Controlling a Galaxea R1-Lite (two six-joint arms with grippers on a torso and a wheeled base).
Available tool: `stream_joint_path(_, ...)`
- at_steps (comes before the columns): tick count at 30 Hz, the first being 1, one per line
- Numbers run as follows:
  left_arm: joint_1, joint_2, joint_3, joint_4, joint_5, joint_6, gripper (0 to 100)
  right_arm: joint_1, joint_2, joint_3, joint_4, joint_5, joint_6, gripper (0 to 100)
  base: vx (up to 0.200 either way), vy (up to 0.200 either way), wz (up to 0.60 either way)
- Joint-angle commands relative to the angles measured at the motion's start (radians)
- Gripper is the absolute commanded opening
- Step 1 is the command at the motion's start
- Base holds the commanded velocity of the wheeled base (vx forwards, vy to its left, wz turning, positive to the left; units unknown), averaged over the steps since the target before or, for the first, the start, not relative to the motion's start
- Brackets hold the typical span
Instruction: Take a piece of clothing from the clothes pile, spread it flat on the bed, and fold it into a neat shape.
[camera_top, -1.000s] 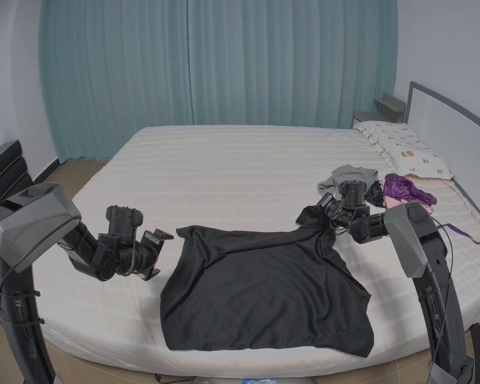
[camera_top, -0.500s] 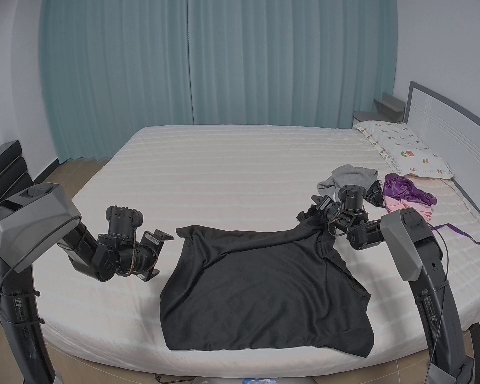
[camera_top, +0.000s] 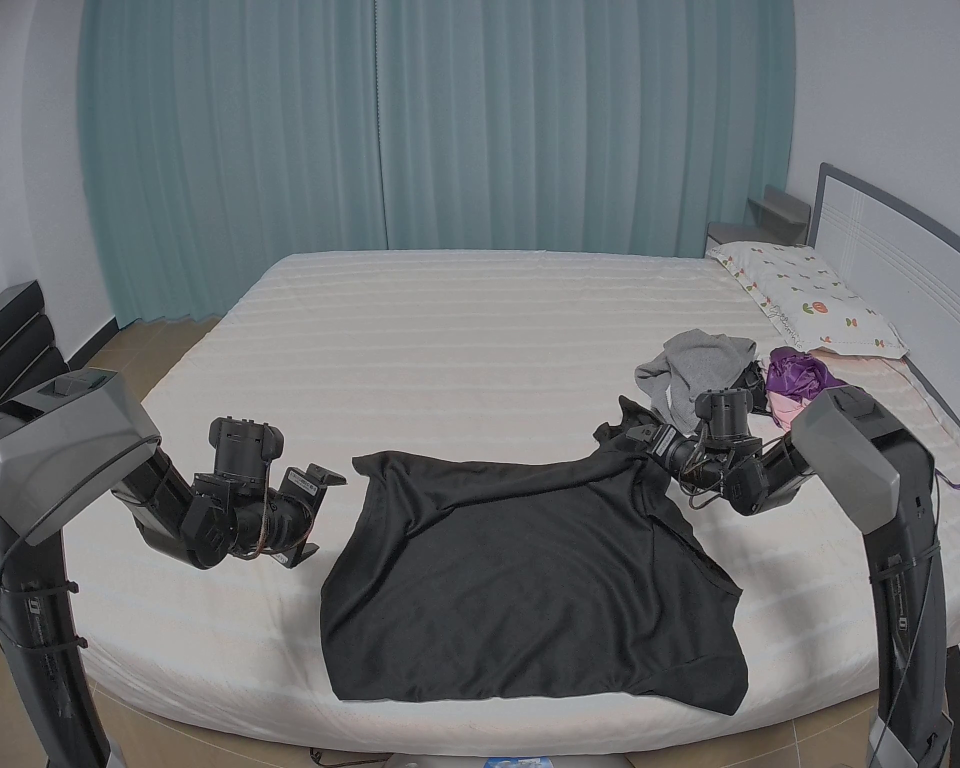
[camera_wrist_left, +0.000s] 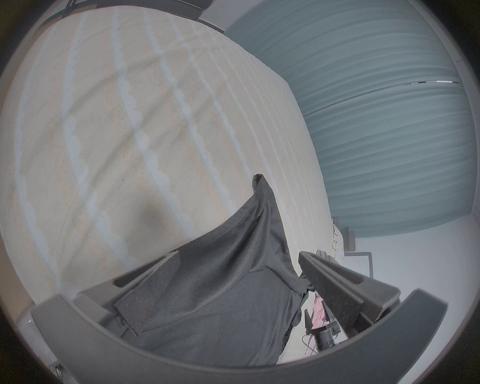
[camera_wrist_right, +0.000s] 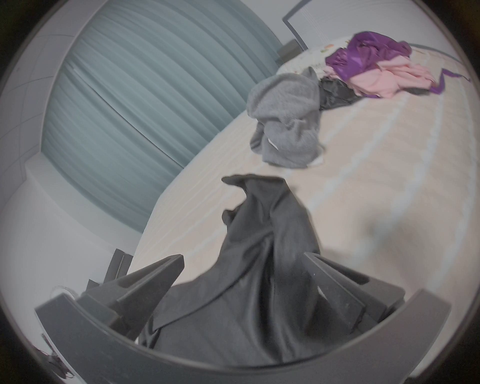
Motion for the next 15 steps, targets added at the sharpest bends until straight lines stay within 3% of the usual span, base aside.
stream_joint_path(1,0.001,-0.006,0.030,-0.032,-0.001,0.001,100,0.031,-0.264,0.293,-0.020,0.045,0.111,100,0.000,0.000,0.00)
stream_joint_path(6,-0.001,-0.011,0.042,-0.034,-0.001,0.003,100,0.035,-0.321,0.402,-0.049,0.089,0.185,100,0.000,0.000,0.00)
stream_joint_path(15,-0.002,-0.020,0.053,-0.034,-0.003,0.001,100,0.067,-0.300,0.460,-0.067,0.092,0.201,100,0.000,0.000,0.00)
